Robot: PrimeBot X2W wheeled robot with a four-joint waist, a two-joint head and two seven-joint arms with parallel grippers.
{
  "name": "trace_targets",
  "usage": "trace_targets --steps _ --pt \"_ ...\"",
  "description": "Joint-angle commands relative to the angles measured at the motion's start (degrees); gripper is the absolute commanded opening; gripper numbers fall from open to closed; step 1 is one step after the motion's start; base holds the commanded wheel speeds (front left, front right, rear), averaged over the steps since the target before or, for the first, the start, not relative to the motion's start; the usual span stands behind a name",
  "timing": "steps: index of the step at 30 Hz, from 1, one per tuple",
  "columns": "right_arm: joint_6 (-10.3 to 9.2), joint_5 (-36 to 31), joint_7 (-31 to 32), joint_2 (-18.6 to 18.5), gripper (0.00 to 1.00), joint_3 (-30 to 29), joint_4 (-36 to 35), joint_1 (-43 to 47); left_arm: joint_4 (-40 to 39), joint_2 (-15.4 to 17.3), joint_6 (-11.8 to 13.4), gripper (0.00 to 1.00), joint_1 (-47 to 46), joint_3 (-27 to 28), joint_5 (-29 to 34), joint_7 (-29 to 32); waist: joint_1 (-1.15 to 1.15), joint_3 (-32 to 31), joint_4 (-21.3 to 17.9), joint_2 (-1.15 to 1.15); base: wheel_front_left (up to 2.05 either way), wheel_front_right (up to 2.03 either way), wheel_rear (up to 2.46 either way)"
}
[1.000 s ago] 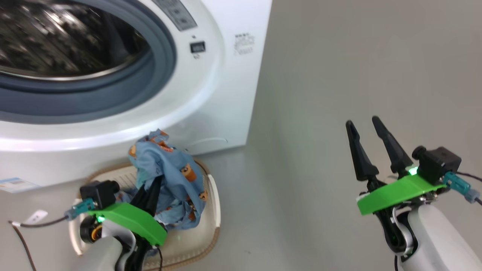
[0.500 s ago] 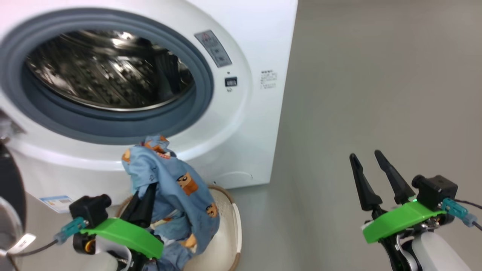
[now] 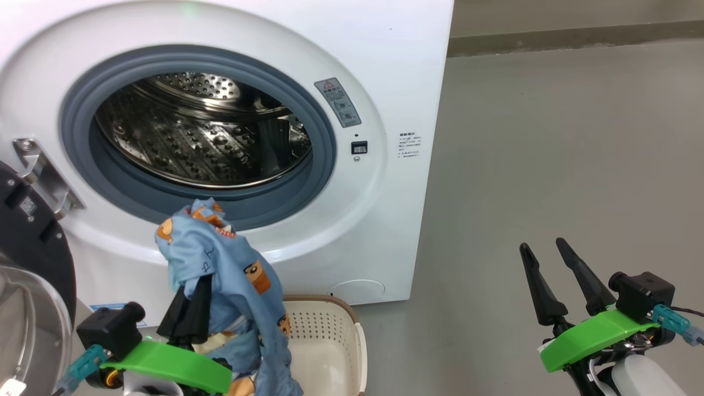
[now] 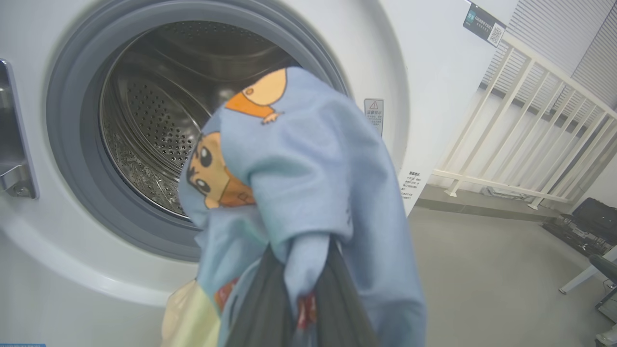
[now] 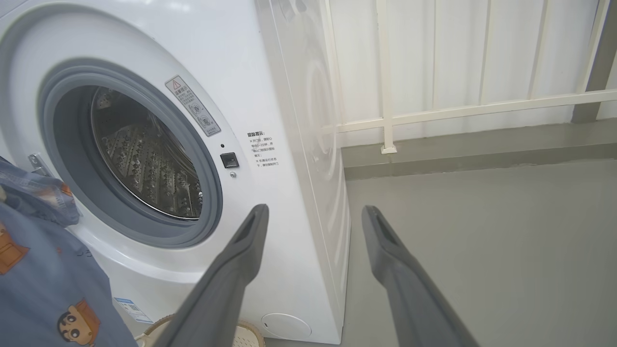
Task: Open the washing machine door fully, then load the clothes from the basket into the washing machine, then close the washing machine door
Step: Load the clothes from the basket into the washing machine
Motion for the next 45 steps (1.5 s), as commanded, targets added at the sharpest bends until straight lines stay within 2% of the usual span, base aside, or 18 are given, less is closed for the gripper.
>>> trace_targets --steps 1,11,27,34,45 --pt "0.26 0.9 -0.5 -1.0 1.0 1.0 -1.5 0.2 -2.5 1.7 0.6 0.0 -1.0 2.5 0.9 -0.5 0.0 -0.2 0.2 0.0 0.0 0.0 0.0" --pt "0.26 0.5 -0.5 -1.5 1.0 1.1 -2.0 0.0 -6.3 2.0 2.2 0.0 -0.1 2.8 0.5 0.2 0.0 -0.6 0.6 0.0 0.0 0.0 0.0" --pt "0.26 0.3 -0.5 -1.0 1.0 0.8 -2.4 -0.3 -4.4 1.4 1.8 0.0 -1.7 3.5 0.9 -0.3 0.0 0.3 -0.8 0.0 0.0 0.0 0.0" --pt "0.26 -0.1 -0.5 -1.3 1.0 0.9 -3.0 -1.0 -1.4 0.8 0.5 0.0 -5.1 3.9 0.8 -0.4 0.0 2.7 -1.4 0.0 0.0 0.0 0.0" --pt "0.26 -1.0 -0.5 -1.7 1.0 2.3 -4.7 -4.7 7.9 -0.5 -3.5 0.0 -16.2 6.8 2.4 -0.7 0.0 11.6 -2.6 0.0 0.0 0.0 0.0"
